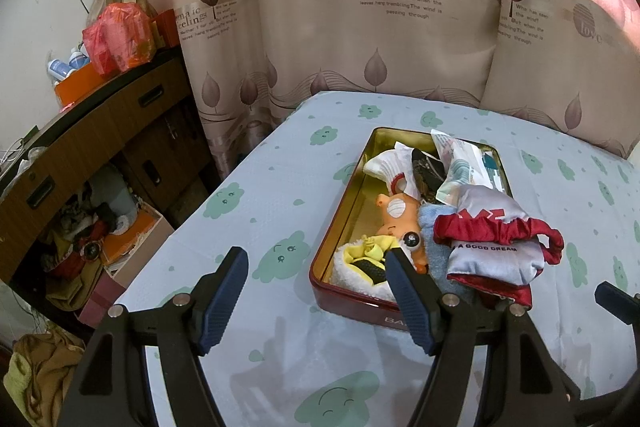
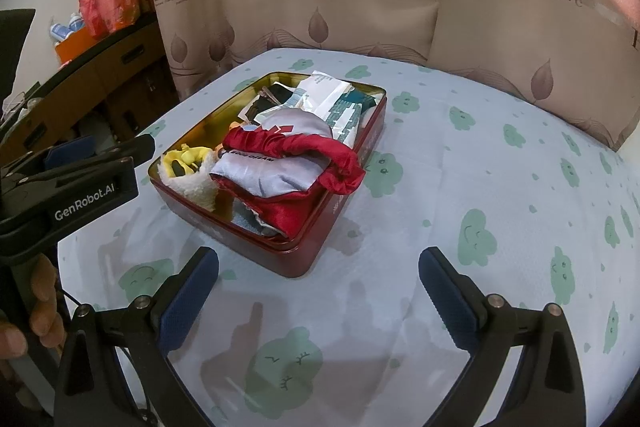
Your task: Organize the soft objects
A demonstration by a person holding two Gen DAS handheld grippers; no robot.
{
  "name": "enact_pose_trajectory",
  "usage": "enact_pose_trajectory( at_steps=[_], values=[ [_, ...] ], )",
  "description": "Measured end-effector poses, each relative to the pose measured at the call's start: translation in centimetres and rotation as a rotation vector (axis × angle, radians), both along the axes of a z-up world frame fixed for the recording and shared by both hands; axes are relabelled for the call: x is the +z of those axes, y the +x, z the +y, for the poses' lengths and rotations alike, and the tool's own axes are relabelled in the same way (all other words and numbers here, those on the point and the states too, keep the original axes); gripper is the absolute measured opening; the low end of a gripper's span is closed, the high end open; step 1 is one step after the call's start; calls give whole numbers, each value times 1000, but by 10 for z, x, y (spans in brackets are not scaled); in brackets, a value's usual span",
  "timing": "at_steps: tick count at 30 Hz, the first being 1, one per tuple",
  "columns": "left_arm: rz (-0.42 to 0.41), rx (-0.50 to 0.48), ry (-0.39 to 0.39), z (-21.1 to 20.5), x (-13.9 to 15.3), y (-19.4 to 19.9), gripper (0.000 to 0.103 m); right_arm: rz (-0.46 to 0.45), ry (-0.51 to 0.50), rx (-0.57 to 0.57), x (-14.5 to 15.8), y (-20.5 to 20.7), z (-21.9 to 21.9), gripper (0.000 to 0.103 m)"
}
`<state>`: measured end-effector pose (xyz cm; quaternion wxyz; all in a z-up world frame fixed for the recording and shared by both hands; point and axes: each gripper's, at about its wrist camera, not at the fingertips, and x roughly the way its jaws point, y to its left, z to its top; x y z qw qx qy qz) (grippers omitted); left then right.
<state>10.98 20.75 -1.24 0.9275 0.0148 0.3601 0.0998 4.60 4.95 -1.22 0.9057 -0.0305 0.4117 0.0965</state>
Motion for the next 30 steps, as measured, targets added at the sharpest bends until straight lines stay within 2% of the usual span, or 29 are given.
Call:
enact_pose_trajectory(
  at_steps=[30],
  values=[
    [-8, -12, -3, 0, -1, -2, 73, 14, 1, 9, -5, -4, 5, 99]
  ],
)
